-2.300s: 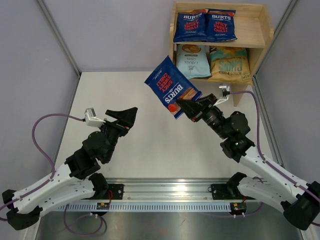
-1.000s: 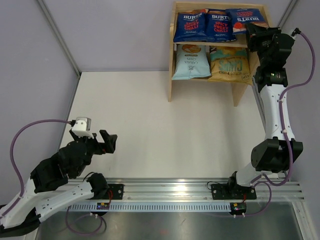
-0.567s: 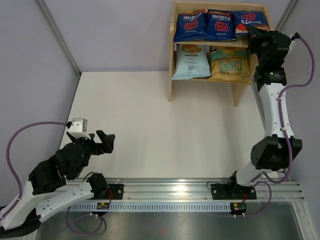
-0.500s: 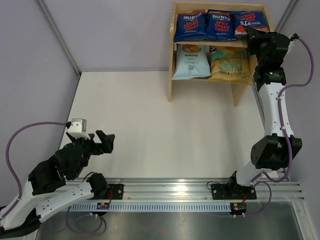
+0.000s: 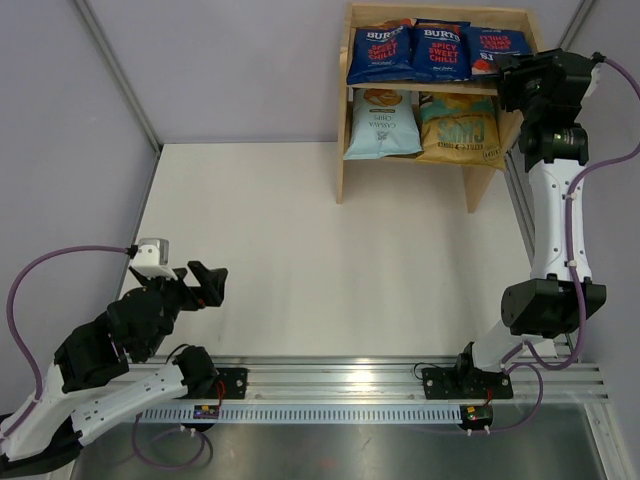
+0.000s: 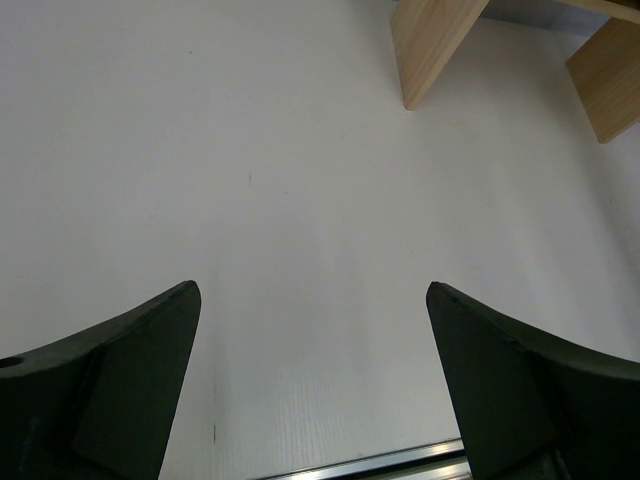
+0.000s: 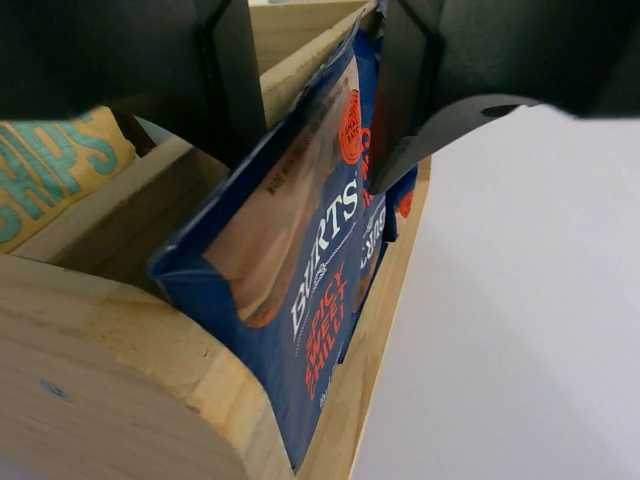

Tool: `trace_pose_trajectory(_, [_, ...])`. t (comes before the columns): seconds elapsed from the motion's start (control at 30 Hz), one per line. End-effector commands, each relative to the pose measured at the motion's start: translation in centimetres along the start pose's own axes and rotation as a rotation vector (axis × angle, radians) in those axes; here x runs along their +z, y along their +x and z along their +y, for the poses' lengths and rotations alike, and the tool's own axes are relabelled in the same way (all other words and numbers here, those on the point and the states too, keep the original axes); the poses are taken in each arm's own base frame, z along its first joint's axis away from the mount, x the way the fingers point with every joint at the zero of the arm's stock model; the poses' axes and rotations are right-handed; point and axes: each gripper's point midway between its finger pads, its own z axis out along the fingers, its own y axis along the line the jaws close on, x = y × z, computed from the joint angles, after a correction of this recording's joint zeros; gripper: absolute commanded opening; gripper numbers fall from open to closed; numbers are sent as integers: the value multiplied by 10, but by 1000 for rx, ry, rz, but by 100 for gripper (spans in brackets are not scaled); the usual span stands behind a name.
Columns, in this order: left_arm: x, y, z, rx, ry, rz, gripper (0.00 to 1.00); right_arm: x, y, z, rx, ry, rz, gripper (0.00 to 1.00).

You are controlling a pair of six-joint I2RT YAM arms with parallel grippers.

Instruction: Place and organize the chips bags onto the shelf

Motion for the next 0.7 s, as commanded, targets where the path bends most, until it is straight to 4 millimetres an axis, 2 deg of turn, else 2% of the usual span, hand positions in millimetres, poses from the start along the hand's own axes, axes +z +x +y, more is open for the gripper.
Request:
trace_pose_trajectory(0.0, [-2, -5, 6, -23, -24, -27, 99, -13, 0, 0, -82, 39, 31, 53])
trace_pose_trajectory(0.27, [-3, -6, 8, -33, -27, -34, 99, -18, 7, -11, -112, 79, 88, 60])
trace_pose_trajectory(0.43, [-2, -5, 8, -24, -32, -29, 99, -28, 6, -2, -92, 50, 82, 58])
trace_pose_trajectory(0.5, [-2, -5, 8, -23, -33, -28, 99, -31, 6, 2, -89, 43, 88, 55])
trace_pose_trajectory(0.67, [-1, -4, 7, -16, -34, -23, 99, -35, 8, 1, -76, 40, 92, 38])
